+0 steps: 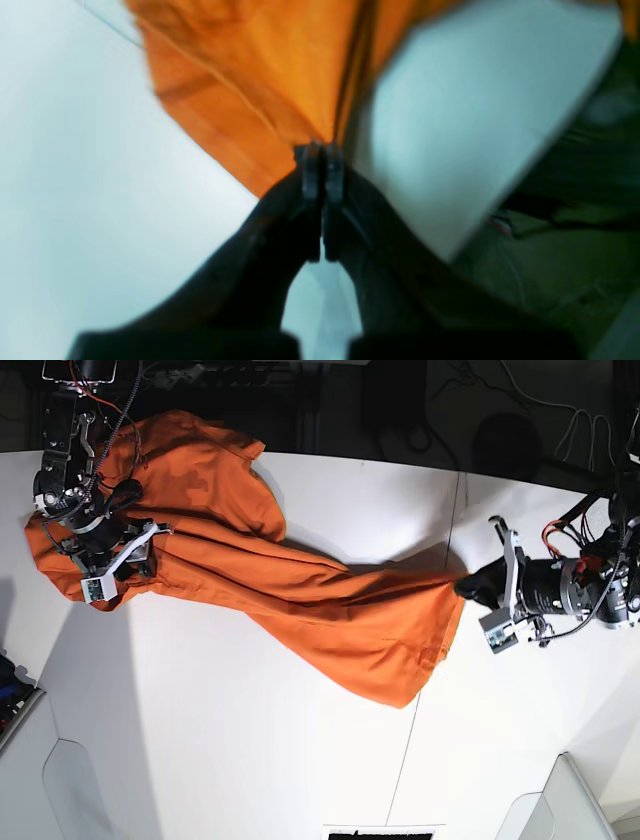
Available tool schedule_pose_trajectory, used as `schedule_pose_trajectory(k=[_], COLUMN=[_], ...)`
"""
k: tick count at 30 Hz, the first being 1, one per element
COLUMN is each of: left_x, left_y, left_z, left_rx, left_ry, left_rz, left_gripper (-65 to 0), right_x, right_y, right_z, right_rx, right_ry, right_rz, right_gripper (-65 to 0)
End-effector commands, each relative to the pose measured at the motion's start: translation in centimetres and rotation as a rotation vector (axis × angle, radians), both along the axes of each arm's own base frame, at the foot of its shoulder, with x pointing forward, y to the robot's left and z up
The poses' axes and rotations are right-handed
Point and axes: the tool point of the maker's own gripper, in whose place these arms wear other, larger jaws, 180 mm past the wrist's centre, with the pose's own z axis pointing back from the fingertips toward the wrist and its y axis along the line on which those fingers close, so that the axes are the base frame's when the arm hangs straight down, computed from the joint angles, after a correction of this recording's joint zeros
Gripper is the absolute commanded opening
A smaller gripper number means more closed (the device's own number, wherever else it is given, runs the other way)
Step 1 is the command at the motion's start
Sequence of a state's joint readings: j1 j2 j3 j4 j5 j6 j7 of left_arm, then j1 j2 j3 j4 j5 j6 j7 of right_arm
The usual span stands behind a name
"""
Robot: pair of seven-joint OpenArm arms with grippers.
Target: Layout the t-shirt on the table in an organized manner, then fold the t-shirt properly
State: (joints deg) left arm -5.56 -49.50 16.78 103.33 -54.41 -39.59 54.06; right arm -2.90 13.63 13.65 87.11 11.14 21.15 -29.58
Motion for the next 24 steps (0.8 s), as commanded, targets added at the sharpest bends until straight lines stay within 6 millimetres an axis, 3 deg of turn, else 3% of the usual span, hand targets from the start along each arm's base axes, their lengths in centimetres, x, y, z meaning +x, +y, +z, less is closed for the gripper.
schedule_pose_trajectory(k=[1,3,6,8,12,17,19,24], left_x=[-0.2,-1.3,-1.5,-1.0,0.9,7.0,8.5,9.8], left_y=[0.3,0.3,0.0,0.0,0.0,1.2,1.5,1.8], left_z=[0.6,-0.3,-0.6,-0.3,0.9,3.4,2.8,-2.4], left_rx=[0.002,0.004,-0.002,-0.006,-0.008,-0.006,-0.023,-0.029], left_ry=[0.004,0.046,0.046,0.017,-0.074,-0.304,-0.314,-0.202], left_rz=[-0.01,-0.011,-0.011,-0.01,0.0,0.211,0.288,0.363], left_gripper=[-65.0,-61.4,-42.4,-36.7,-36.4,-36.5,-36.6,-36.6], right_x=[0.8,0.8,0.8,0.9,0.9,0.9,0.8,0.8], right_y=[-0.5,-0.5,-0.5,-0.5,-0.5,-0.5,-0.5,-0.5], right_z=[1.1,1.1,1.1,1.1,1.1,1.1,1.1,1.1], right_rx=[-0.006,-0.006,-0.005,-0.005,-0.005,-0.005,-0.004,-0.005], right_ry=[-0.037,-0.037,-0.038,-0.041,-0.04,-0.04,-0.039,-0.037], right_rz=[-0.008,-0.008,-0.008,-0.008,-0.008,-0.008,-0.008,-0.008], right_gripper=[-39.5,-39.5,-39.5,-39.5,-39.5,-39.5,-39.5,-39.5])
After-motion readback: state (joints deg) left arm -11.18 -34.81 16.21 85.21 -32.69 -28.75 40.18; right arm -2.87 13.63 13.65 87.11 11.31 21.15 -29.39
